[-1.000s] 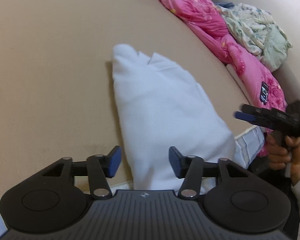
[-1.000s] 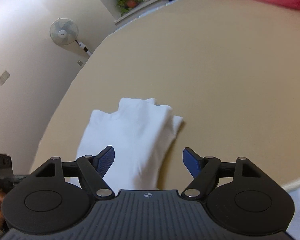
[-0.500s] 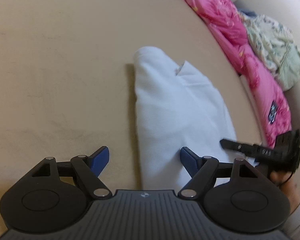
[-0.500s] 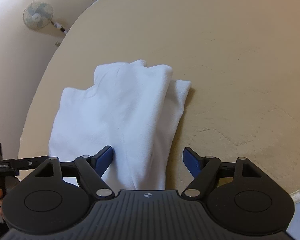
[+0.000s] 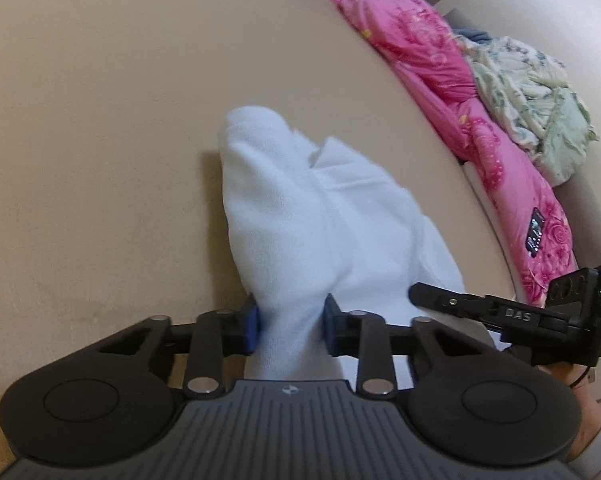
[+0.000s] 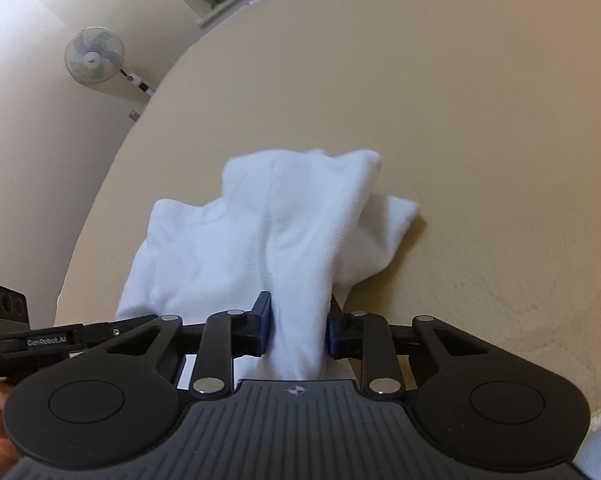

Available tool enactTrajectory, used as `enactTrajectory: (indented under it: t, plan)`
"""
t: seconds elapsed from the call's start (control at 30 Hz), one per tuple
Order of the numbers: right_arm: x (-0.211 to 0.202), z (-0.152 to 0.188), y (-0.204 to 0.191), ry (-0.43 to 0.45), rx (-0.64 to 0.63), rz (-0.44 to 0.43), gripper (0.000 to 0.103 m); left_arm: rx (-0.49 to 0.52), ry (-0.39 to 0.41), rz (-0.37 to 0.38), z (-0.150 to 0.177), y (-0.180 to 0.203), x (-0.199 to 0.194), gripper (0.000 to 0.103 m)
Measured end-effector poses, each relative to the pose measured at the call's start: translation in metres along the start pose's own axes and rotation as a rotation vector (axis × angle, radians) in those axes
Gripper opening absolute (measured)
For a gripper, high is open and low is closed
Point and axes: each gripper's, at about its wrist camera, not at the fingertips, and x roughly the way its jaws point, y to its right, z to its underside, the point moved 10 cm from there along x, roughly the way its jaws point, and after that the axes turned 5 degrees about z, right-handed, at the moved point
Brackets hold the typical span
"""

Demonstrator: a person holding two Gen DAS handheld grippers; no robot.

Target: Fold small clothes

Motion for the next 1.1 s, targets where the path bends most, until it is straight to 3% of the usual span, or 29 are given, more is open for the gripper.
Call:
enactTrajectory:
  t: [0.13,0.37,0.53,0.63,0.67,0.7,0.77,0.8,0.87,0.93,1.0,1.1]
  plan:
    - [-0.01,-0.015,-0.024,0.086,-0.046,-0.063,0.025,0.096,0.086,-0.043,-0.021,0.015,-0.026,0.03]
    - [-0.032,-0.056,-0.087,0.311,-0.181,-0.176,0.025,0.239,0.321,-0.05,-0.067,0.035,-0.098,0.03]
    - [-0.045,-0.077,-0.126,0.432,-0.263,-0.241,0.027,0.237,0.453,-0.036,-0.087,0.027,-0.137,0.035]
    - [-0.019,-0.087,-0.125,0.395,-0.26,-0.197,0.038,0.175,0.455,-0.092,-0.095,0.004,-0.14,0.047]
    - [-0.006,-0.09,-0.121,0.365,-0.251,-0.138,0.044,0.145,0.442,-0.136,-0.095,-0.01,-0.139,0.054]
    - [0.012,-0.094,-0.109,0.323,-0.238,-0.042,0.052,0.11,0.43,-0.201,-0.095,-0.025,-0.137,0.054]
    - [0.038,-0.098,-0.085,0.267,-0.176,0.081,0.05,0.072,0.421,-0.291,-0.095,-0.042,-0.135,0.054]
    - [0.04,-0.098,-0.076,0.245,-0.124,0.081,0.045,0.055,0.409,-0.297,-0.093,-0.045,-0.135,0.054]
    - [0.032,-0.099,-0.078,0.237,-0.069,-0.005,0.044,0.03,0.372,-0.285,-0.087,-0.049,-0.133,0.054]
    - [0.022,-0.095,-0.095,0.239,-0.125,-0.073,0.045,0.039,0.325,-0.301,-0.081,-0.051,-0.127,0.054]
    - [0.029,-0.084,-0.108,0.175,-0.191,-0.109,0.046,0.049,0.285,-0.333,-0.076,-0.056,-0.122,0.054]
    - [0.054,-0.06,-0.11,0.043,-0.246,-0.051,0.047,0.038,0.22,-0.361,-0.062,-0.066,-0.112,0.054]
